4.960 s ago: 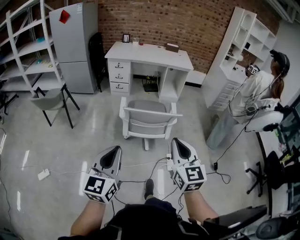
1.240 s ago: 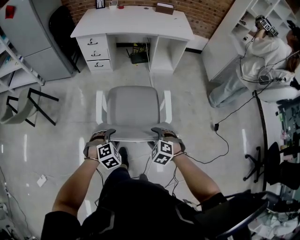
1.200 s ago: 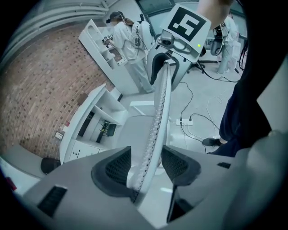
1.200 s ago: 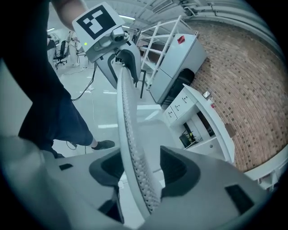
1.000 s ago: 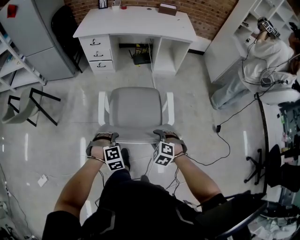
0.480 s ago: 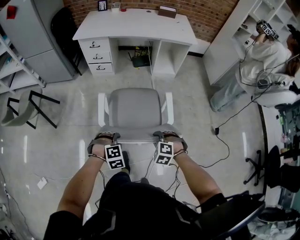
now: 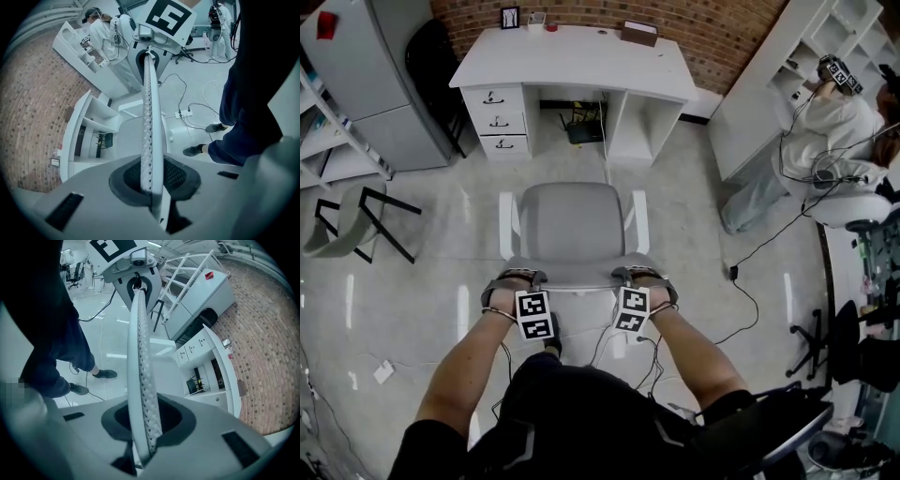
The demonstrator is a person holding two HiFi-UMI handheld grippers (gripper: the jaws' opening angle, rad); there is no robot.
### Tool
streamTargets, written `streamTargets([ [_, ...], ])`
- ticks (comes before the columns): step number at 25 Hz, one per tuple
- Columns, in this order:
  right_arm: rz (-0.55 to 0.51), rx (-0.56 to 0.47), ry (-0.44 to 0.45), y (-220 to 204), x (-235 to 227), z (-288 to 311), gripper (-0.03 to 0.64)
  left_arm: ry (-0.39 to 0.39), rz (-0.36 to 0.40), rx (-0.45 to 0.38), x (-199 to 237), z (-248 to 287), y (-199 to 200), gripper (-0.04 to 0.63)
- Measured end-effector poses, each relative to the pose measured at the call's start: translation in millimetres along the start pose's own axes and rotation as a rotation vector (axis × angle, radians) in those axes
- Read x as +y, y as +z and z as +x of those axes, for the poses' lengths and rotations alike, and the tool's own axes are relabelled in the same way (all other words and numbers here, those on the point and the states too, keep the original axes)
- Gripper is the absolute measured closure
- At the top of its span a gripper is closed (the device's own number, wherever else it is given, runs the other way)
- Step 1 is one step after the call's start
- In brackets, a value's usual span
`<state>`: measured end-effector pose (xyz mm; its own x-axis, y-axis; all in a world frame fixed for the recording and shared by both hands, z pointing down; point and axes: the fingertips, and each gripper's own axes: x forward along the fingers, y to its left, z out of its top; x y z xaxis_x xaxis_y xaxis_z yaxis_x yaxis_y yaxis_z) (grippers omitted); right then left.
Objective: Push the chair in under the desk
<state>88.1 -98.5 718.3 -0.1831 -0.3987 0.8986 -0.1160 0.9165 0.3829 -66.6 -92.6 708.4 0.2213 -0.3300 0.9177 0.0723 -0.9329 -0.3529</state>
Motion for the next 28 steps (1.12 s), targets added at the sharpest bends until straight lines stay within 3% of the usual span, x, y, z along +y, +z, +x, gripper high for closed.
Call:
streamTargets([
  [16,0.034,0.069,0.027,9.6,-39.6,25.0,0.543,-0.055,-0.011,-0.083,37.4,11.3,-18.5,0.561],
  [28,0.081,0.091,0.029,41.8,-66.7,47.5,0.549,-0.046,0.040,-0.089,77.3,22.2,-58.5,0.561],
])
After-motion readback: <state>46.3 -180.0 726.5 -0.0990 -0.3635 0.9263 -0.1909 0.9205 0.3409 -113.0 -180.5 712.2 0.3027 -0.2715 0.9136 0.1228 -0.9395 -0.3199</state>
